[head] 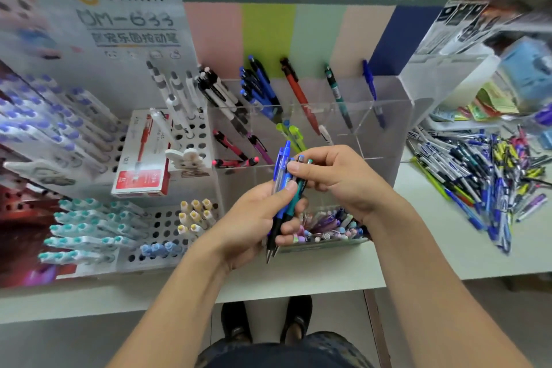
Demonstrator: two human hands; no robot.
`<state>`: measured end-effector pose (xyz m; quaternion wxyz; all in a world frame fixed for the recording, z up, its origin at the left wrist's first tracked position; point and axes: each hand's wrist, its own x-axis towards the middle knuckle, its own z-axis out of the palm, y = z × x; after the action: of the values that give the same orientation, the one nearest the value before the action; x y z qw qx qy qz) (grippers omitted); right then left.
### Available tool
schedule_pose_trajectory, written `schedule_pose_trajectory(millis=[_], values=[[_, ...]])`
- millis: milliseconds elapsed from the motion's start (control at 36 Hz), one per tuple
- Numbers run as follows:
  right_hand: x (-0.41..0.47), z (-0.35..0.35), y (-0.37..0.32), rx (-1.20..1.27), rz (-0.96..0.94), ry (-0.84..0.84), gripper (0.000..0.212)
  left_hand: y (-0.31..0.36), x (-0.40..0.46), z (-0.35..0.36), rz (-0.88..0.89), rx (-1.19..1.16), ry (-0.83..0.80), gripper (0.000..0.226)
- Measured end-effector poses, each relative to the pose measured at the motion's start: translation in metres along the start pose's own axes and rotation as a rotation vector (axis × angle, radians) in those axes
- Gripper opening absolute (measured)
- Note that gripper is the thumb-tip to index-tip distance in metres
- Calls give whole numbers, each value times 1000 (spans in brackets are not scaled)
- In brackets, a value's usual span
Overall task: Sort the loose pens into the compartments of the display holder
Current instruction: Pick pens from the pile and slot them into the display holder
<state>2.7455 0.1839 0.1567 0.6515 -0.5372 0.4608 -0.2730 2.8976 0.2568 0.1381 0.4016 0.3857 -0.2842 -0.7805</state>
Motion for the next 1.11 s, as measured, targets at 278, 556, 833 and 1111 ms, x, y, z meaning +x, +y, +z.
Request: schedule_pose_trajectory(millis=[278, 556, 833, 1111], values=[[1, -25, -7, 27, -107, 117, 10, 3, 11, 4, -76, 45, -42, 39], [8, -15, -32, 135, -239, 192, 12, 12, 16, 3, 46, 62, 74, 42], [25, -5, -96, -222, -900, 654, 9, 26, 1, -22, 162, -141, 102, 32], [84, 36, -77, -1006, -649, 577, 20, 28, -8, -23, 177, -66, 169, 24]])
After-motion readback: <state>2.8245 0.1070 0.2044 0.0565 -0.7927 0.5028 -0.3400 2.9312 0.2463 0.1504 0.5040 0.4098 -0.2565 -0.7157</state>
